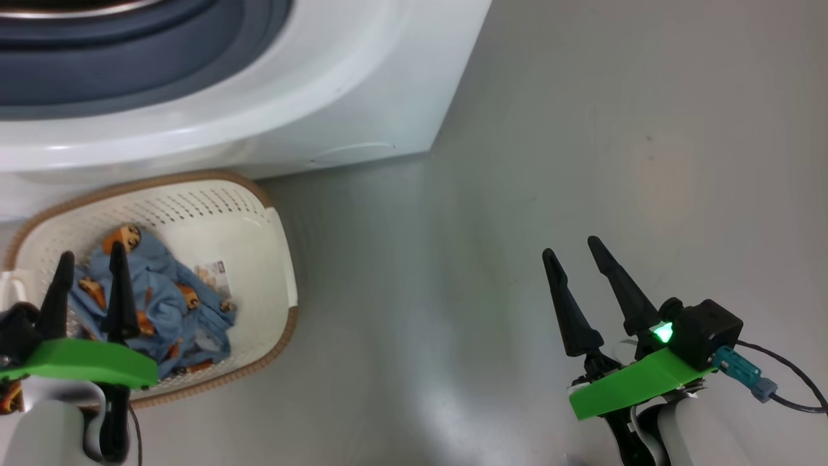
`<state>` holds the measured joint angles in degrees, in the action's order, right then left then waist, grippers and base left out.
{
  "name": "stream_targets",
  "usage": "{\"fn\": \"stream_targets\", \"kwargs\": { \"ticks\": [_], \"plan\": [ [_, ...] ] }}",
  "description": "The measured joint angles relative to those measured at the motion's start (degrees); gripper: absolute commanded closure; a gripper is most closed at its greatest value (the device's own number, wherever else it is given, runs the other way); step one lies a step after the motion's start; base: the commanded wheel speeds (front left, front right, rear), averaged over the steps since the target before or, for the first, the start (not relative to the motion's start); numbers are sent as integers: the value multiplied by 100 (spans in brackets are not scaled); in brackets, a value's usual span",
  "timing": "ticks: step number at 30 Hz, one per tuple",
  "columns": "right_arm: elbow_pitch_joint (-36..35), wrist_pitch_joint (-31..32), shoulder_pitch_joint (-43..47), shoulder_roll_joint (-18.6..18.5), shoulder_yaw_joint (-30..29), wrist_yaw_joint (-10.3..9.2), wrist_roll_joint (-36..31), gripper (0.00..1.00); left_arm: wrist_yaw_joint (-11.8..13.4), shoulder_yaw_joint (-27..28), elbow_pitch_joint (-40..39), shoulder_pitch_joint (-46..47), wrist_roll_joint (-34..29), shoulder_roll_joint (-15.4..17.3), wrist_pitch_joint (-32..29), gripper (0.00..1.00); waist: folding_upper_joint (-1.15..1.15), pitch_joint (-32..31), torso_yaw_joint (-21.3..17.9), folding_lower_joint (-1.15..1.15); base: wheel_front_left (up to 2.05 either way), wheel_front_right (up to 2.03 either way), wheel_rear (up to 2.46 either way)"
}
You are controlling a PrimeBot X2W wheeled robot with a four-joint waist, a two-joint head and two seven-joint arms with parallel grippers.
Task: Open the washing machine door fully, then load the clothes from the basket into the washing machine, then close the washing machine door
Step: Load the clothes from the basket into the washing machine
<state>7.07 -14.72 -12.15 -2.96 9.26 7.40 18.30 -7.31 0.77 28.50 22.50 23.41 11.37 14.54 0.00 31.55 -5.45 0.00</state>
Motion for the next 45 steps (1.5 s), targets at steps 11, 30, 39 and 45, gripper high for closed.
{"fn": "stream_targets", "kwargs": {
  "ticks": [11, 30, 39, 45],
  "plan": [
    [-96, 0, -199, 0, 115, 0, 43, 0, 0, -241, 694, 726, 153, 338, 0, 0, 0, 647, -168, 0, 0, 0, 0],
    [-321, -1, -425, 0, 240, 0, 149, 0, 0, -742, 2792, 2123, 227, 850, -11, 0, 0, 1696, -395, 0, 0, 0, 0],
    [-421, -1, -560, 0, 282, 0, 153, 0, 11, -822, 3695, 2918, 146, 977, -297, 0, 0, 2089, -455, 0, 0, 0, 0],
    [-426, -1, -571, 0, 312, 0, 233, 0, 127, -965, 4047, 3333, 51, 1037, -535, 0, 0, 2300, -479, 0, 0, 0, 0]
  ]
}}
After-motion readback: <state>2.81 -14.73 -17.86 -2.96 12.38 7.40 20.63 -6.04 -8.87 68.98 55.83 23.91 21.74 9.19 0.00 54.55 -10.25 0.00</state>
